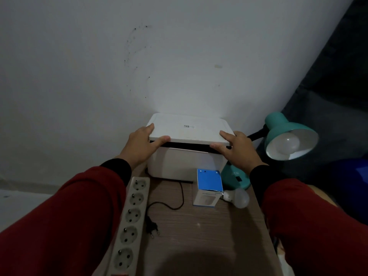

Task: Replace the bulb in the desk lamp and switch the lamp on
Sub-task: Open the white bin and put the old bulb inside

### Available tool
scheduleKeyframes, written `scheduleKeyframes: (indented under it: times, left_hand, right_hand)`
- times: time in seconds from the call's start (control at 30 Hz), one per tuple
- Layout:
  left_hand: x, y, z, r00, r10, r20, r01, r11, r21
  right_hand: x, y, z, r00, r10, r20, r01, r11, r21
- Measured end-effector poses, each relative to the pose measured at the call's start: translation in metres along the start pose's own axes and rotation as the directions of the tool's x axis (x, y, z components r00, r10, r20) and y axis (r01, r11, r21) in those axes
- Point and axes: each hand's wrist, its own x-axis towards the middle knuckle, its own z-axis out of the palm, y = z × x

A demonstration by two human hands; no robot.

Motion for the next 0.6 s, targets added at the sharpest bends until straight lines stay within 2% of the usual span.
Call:
scheduleKeyframes:
  times: [0.17, 0.33, 0.6]
  left_hand:
    - [0.000, 0.003, -0.008, 1.000, 0.007, -0.027, -0.007, 1.000, -0.004]
    - [-0.010, 0.009, -0.017, 0.995, 0.067, -0.070, -0.062, 0.996, 0.066]
    - [-0.071, 0.024, -0.028, 0.996, 0.068, -0.057, -0.056, 0.980, 0.189]
  right_hand:
    - [0.001, -0.004, -0.005, 0.999, -0.020, -0.033, 0.021, 1.000, 0.014]
    - [-0.013, -0.012, -0.009, 0.994, -0.051, -0.101, 0.055, 0.998, 0.040]
    - [-0.077, -0.014, -0.014, 0.992, -0.035, -0.119, 0.040, 0.999, 0.036]
